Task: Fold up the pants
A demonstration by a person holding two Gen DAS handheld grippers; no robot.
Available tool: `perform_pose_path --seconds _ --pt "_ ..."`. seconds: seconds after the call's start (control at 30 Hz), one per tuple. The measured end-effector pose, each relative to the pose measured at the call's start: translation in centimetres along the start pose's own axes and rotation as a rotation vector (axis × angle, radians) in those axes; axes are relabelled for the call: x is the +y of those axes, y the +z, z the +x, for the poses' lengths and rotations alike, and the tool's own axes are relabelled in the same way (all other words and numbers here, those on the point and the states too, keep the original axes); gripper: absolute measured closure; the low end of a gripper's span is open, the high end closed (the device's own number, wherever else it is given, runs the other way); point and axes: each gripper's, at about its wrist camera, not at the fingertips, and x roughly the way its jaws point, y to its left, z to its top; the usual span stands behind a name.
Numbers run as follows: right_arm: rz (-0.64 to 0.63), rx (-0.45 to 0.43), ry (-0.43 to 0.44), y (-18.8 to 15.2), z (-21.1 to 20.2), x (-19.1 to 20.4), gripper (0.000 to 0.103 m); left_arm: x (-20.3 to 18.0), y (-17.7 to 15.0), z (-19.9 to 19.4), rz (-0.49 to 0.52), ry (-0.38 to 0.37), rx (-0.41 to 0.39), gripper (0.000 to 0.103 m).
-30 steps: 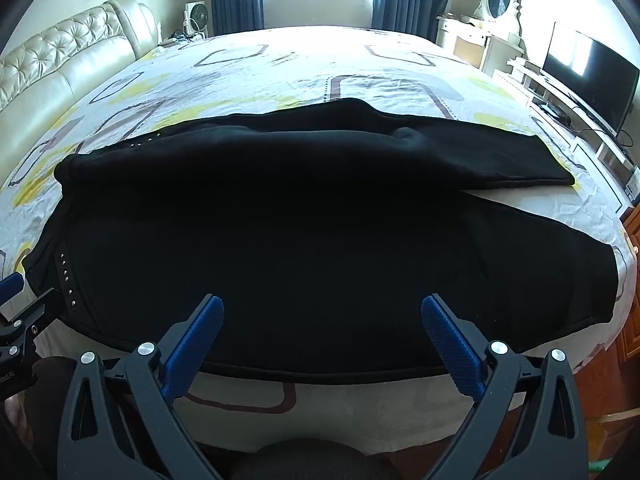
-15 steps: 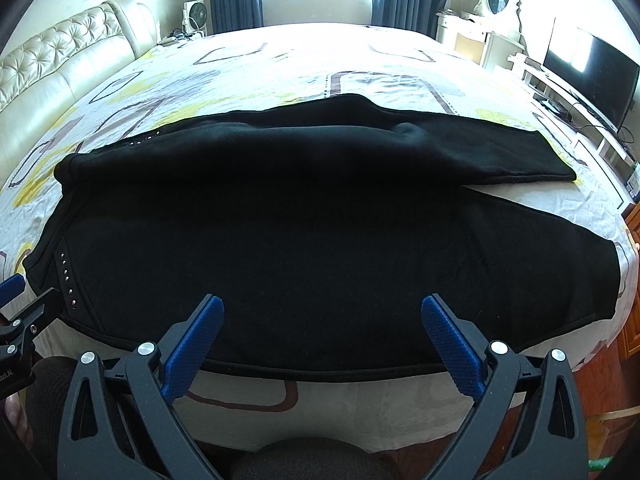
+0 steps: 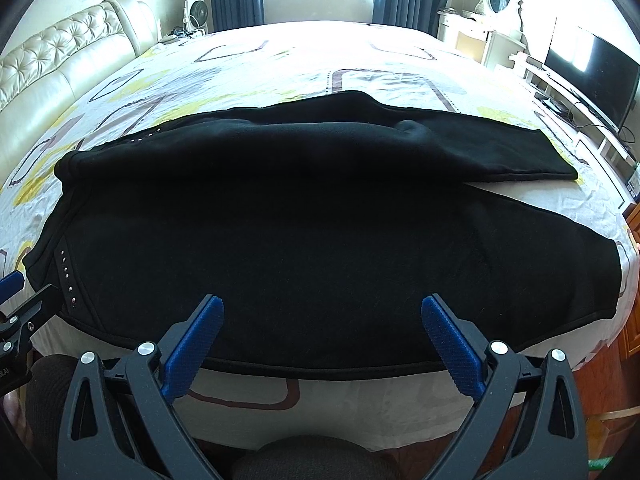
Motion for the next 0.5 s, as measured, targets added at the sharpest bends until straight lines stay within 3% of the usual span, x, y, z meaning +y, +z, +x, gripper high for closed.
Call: perform_pose_path --seconds 0.33,0.5 --pt "-0.012 0.000 0.014 0.2 -0.3 -0.1 0.004 0.7 0.9 -0.7 0.013 -0.036 0.028 0.002" --pt "0.006 -0.012 0.084 1.8 -1.4 -1.2 0.004 4.5 4.2 -1.5 -0.059 -0.185 0.054 0.002"
